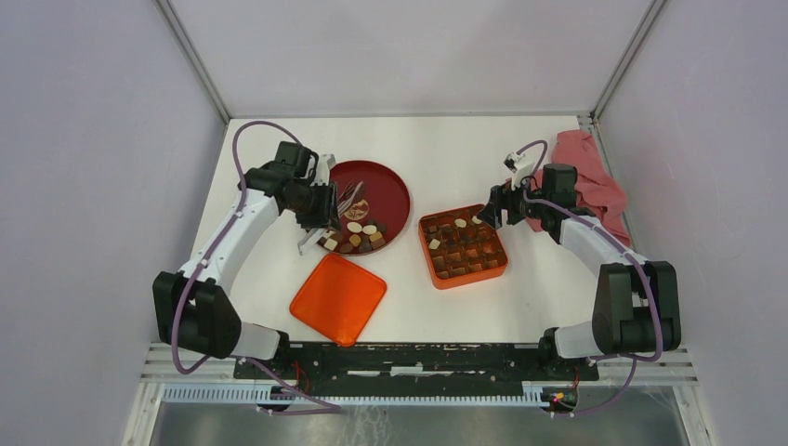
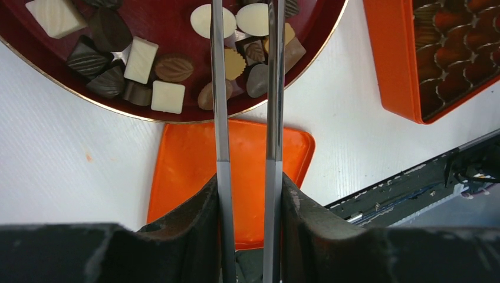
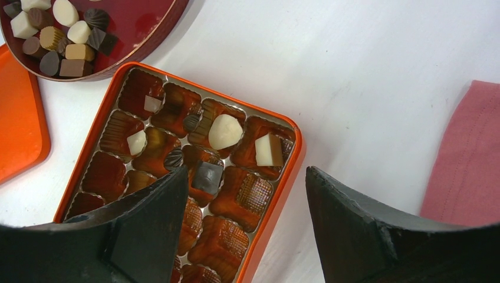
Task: Pack the chocolate
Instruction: Pick up the fake chocolate from the plate, then place the fake chocolate in the packing box, then adjust the packing box at the center of the board.
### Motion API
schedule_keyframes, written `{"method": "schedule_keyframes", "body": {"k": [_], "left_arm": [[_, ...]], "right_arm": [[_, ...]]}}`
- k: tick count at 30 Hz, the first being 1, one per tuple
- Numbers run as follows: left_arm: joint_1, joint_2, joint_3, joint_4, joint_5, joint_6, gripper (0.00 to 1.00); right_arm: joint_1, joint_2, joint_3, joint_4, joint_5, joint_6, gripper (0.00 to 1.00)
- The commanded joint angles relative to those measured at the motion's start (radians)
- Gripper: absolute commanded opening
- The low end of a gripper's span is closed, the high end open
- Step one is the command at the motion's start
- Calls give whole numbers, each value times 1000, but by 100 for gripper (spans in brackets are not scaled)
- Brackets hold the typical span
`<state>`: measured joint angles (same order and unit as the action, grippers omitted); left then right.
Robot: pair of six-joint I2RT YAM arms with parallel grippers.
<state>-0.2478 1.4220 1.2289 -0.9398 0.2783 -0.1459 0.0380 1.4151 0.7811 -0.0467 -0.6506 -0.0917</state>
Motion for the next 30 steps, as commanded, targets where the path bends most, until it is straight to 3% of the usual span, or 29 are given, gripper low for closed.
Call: {"method": "schedule_keyframes", "body": {"k": [1,6,11,18,30], "left_arm": [[3,-64,-23,71,95,-63,2],[3,-84,-46,97,123,-84,2],[4,-77,-43,101,124,-81,2],[4,-70,-50,101,135,-79,2],[4,-87,-63,105,142,-92,2]], "right_arm": [[-2,-8,9,-4,26,-54,78],[0,5,30,-52,127,-111,75],[17,54,44,-37,157,-62,69],[51,173,145,-51,234,41,50],[130,227,177,-70,414,73,30]]}}
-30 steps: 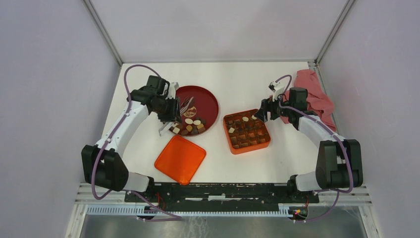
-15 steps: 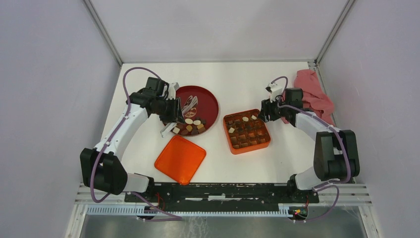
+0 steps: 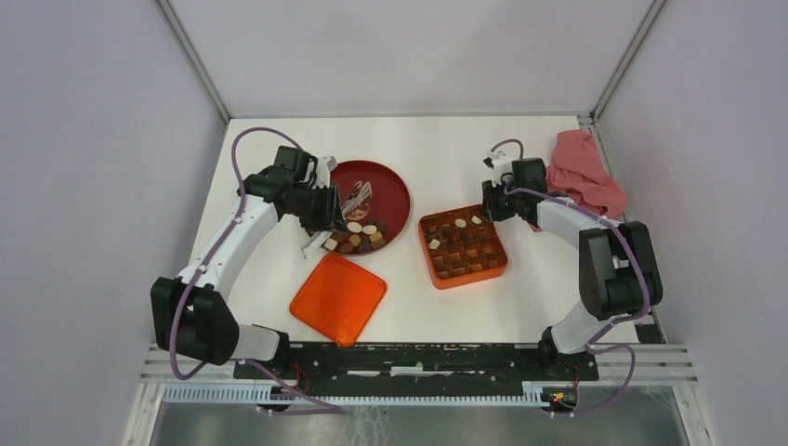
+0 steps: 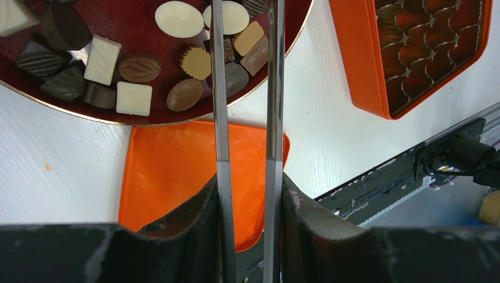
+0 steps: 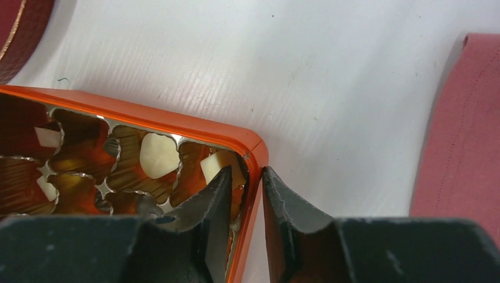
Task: Pack the chocolate
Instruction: Adjust the packing box at the center of the board.
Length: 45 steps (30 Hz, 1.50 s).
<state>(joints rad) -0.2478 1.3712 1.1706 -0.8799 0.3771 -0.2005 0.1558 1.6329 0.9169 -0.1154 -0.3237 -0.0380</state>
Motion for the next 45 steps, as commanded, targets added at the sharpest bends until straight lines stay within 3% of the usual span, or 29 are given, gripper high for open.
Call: {"method": "schedule_keyframes", "body": {"k": [1,6,9,18,31,39,45], "left_arm": [[3,-37,-6,47,43,-38,2],[5,-38,-13,50,48,-40,2],[4,-44,-15,50,50,-45,2],[2,-86,-15,78,79,-46,2],[1,-139,-70,133,109,-74,2],[-39,-174,-115,204,123,-141,2],[-83,-152,-117,222,98,-151,2]], "right_arm": [[14,14,47,-5,92,20,28],[14,4,67,3,84,36,7],[14,-38,83,8,84,65,0],[16,-155,98,12,65,71,0],[18,-34,13,77,27,204,0],[35,-12,-13,83,46,213,7],[35,-40,-21,81,28,189,31]]}}
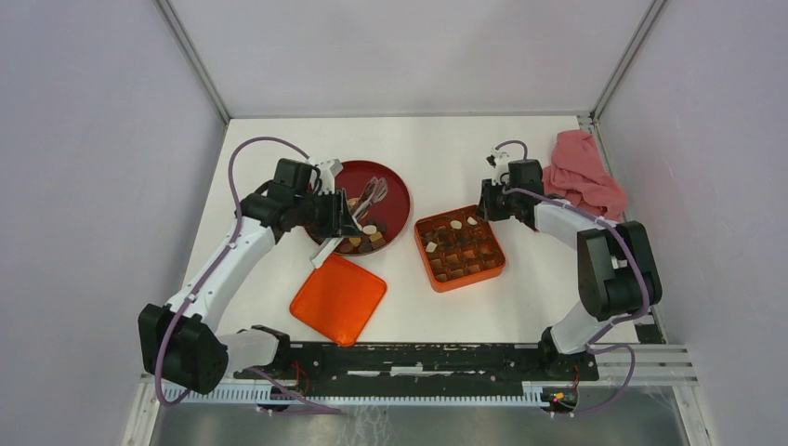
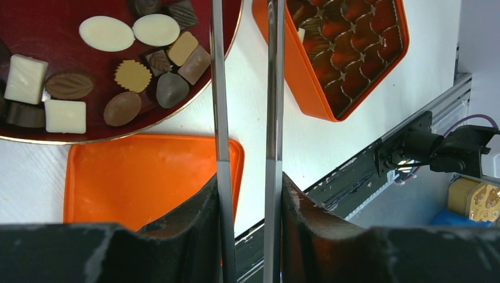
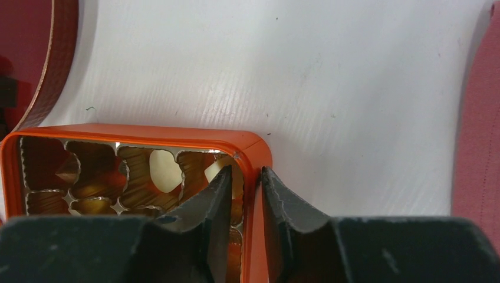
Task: Pack the chocolate
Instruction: Adjust the packing box at the center of the board.
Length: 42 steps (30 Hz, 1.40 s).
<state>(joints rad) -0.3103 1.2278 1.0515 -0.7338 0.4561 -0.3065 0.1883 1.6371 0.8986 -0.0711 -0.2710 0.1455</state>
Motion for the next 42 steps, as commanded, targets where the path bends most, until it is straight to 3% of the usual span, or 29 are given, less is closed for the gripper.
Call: {"method": "schedule_keyframes", "body": {"k": [1,5,8,11,19,28,34,42], "left_arm": [[-22,-7,-1,79,15,-44,2],[-22,3,1,85,20,-38,2],[-36,12,10,86,40,-36,2],[-62,11,16,85,42,-38,2],[-204,10,10,193,28,-101,2],[-442,137,44,326,-68,-174,2],[-567,266,144,327,-166,-178,2],[-638,424,286,264,-278,-163,2]], "right_arm": [[3,-54,-3,36,-28,-3,33],[1,-98,-3,30,-86,-69,50],[-6,-130,17,-7,-165,-196,69],[-38,-160,28,-39,-224,-272,77],[-181,-230,-70,11,-337,-257,78],[-284,-242,-128,63,-357,-214,78],[-305,-229,-138,96,-372,-193,78],[-316,-230,-156,119,-385,-177,78]]}}
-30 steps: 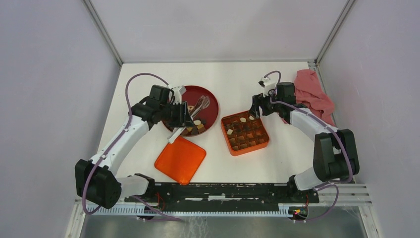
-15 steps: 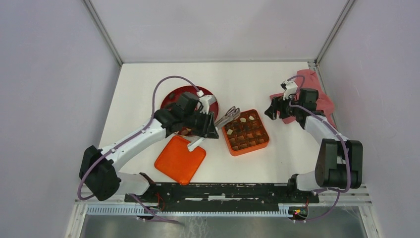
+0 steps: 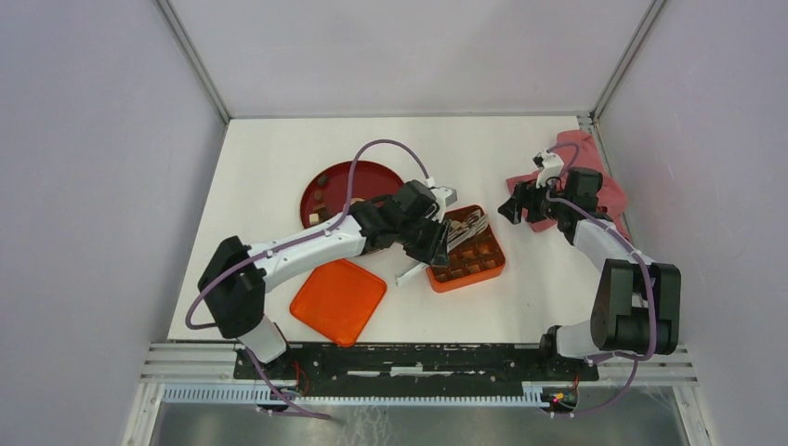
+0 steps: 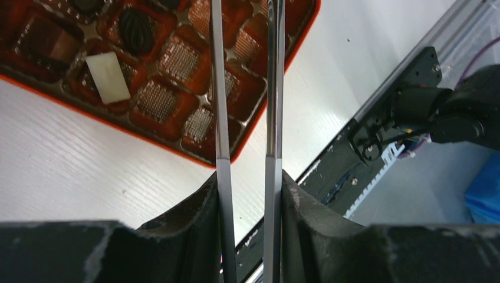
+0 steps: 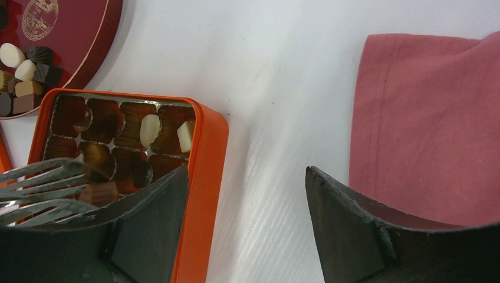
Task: Pack the chocolate
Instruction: Adjust the packing box at the center of the board.
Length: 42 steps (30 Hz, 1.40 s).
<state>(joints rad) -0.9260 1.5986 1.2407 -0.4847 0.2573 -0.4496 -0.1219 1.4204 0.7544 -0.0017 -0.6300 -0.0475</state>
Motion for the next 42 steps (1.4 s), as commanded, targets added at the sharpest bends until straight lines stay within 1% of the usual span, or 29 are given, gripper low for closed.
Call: {"method": "schedule_keyframes", "body": {"k": [1,5,8,15,19,24,29,35,42], "left_arm": [[-30,76,117,3,-85,-11,2],[-48,152,206,-44,-115,22,2],[-58,185,243,-76,-140,33,2],[-67,202,263,-111,-179,41,3],[-71,209,261,-124,-176,44,6],[-83,209,257,-129,-199,41,23],[-88,210,263,-128,-216,40,34],[-87,203,262,-119,-212,31,41],[-88,205,263,-107,-187,27,44]], "right_arm": [[-7,-14,-12,51,-27,18,78],[-9,-10,-10,52,-29,21,78],[-12,-9,-12,53,-31,22,78],[-16,-5,-13,60,-36,30,78],[-16,-2,-13,60,-39,32,78],[-17,-7,-17,63,-39,34,78],[-18,-10,-17,62,-42,38,78],[-19,-14,-21,66,-47,40,78],[-19,-14,-21,68,-51,43,79]]}}
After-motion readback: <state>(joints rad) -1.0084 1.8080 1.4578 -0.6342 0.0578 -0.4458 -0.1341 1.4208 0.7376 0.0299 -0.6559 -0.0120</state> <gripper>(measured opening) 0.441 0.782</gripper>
